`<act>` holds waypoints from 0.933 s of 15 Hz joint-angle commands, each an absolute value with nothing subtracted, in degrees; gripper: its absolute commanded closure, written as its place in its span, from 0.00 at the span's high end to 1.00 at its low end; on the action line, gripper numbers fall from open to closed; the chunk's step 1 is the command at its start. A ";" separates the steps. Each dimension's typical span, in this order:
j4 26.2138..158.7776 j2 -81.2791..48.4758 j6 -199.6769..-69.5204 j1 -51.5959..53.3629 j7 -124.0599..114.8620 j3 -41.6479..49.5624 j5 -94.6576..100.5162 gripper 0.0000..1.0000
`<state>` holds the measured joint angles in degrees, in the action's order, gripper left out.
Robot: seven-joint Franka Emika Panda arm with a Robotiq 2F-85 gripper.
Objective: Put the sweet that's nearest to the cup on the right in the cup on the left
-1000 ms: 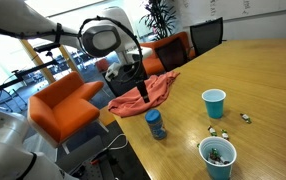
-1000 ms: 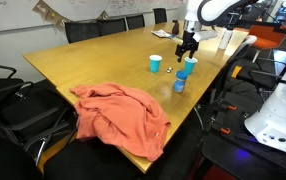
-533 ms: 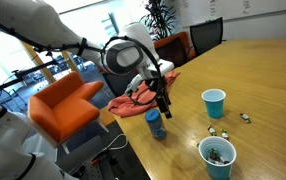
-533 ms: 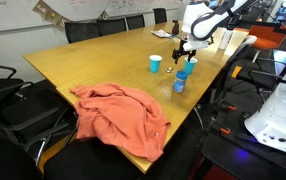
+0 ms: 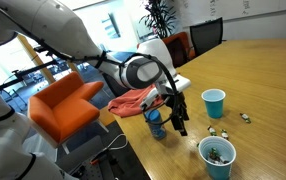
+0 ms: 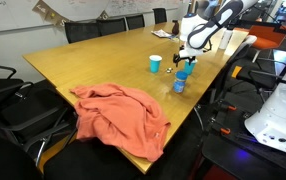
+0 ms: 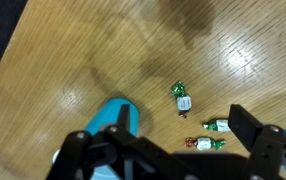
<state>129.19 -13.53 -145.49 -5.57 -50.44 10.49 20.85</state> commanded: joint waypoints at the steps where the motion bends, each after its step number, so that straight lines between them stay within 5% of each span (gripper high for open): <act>1: 127.12 -18.44 -149.79 -3.25 -54.85 13.58 22.98 1.00; 14: 122.57 -30.19 -159.07 2.40 -59.35 20.45 16.16 1.00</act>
